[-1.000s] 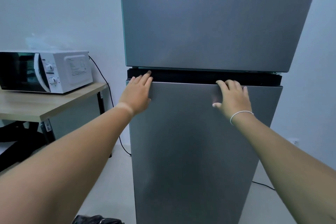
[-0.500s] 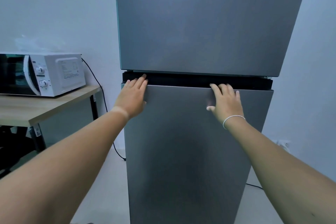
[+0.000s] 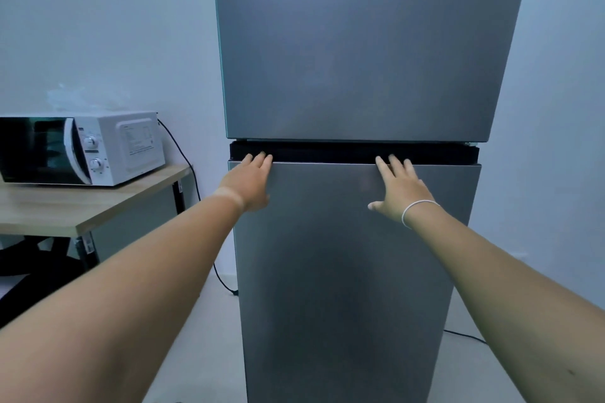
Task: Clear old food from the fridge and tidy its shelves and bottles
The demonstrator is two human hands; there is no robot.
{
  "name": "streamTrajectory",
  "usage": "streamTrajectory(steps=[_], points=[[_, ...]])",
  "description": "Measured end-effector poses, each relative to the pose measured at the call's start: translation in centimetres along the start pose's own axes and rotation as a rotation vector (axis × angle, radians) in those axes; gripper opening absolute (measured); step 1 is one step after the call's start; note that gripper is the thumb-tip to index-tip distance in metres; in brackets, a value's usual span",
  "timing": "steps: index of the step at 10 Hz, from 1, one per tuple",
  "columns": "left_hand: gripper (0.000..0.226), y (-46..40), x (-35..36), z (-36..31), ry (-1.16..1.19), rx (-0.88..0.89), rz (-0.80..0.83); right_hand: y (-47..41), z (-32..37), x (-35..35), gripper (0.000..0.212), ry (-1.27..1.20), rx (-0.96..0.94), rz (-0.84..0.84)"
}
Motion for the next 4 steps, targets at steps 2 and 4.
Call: streamTrajectory(steps=[2,4], points=[[0.076,2.6,-0.8,-0.4,0.0,0.026,0.062,3.1,0.7,-0.1,0.086,0.102,0.0,0.167],[0.073,5.0,-3.3,-1.5,0.059,0.062,0.041,5.5,1.7,-2.4,0.082,0.087,0.015,0.181]])
Point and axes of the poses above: each hand's wrist, its own y-axis away from the middle knuckle, its own x-axis out of the palm, z = x × y, the point moved 2 cm from there along -y, towards the middle knuckle, and after that the axes turned 11 degrees about -y, right-handed, at the moved point
